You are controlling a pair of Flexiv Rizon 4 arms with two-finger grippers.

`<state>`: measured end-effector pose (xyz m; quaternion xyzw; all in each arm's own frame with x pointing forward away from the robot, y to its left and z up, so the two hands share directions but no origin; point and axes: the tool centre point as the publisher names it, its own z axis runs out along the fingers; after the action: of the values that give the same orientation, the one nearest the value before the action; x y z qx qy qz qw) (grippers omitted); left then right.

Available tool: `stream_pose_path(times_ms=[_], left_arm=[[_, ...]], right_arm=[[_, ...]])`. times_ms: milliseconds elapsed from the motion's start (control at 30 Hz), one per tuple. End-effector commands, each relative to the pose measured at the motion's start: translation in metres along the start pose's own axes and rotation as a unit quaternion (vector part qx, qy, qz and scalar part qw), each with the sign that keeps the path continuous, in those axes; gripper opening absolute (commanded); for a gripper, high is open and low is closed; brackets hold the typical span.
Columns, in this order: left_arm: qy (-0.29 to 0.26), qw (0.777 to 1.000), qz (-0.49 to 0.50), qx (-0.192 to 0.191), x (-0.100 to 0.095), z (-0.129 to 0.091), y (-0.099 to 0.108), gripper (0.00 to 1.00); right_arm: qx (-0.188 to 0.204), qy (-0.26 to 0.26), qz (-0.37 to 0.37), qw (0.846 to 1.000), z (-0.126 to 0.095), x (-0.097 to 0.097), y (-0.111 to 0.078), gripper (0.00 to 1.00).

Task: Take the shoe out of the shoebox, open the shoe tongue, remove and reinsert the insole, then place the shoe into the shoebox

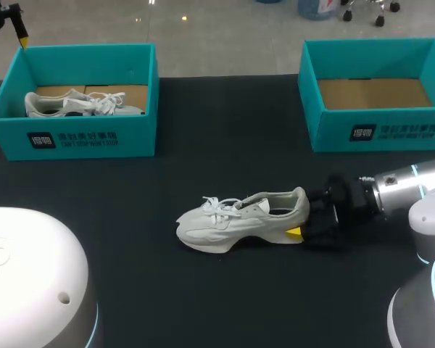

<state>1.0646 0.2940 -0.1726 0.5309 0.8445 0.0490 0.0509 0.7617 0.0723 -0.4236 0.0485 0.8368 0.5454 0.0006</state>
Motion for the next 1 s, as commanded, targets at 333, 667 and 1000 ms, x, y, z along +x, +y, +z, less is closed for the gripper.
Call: stream_pose_path(times_ms=[333,667,1000], left_arm=[[0.001,1.000,0.000,-0.001,0.000,0.000,-0.001,1.00],[0.001,1.000,0.000,-0.001,0.000,0.000,-0.001,1.00],[0.014,0.983,-0.181,0.030,-0.030,-0.018,-0.023,1.00]], right_arm=[[0.001,0.000,0.000,1.000,0.006,-0.001,-0.003,0.00],[0.001,0.000,0.000,1.000,0.006,-0.001,-0.003,0.00],[0.001,0.000,0.000,1.000,0.006,-0.001,-0.003,0.00]])
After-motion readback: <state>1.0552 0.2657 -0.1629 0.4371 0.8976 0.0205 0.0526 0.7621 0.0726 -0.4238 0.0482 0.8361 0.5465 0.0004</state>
